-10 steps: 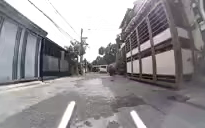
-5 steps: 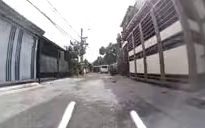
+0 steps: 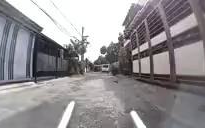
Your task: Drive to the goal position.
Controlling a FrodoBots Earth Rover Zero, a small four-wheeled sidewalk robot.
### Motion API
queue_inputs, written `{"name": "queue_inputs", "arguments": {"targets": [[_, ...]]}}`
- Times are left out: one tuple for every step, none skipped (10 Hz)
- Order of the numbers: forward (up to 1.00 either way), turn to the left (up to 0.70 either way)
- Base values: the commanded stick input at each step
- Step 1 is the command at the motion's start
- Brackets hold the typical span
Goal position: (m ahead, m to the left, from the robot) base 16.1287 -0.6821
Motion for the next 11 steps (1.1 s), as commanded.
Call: {"name": "queue_inputs", "arguments": {"targets": [[0.85, -0.32], [0.85, -0.34], [0.85, -0.26], [0.85, 0.0], [0.85, 0.0], [0.85, 0.0], [0.85, 0.0], [0.85, 0.0], [0.85, 0.0], [0.85, 0.0], [0.85, 0.0]]}}
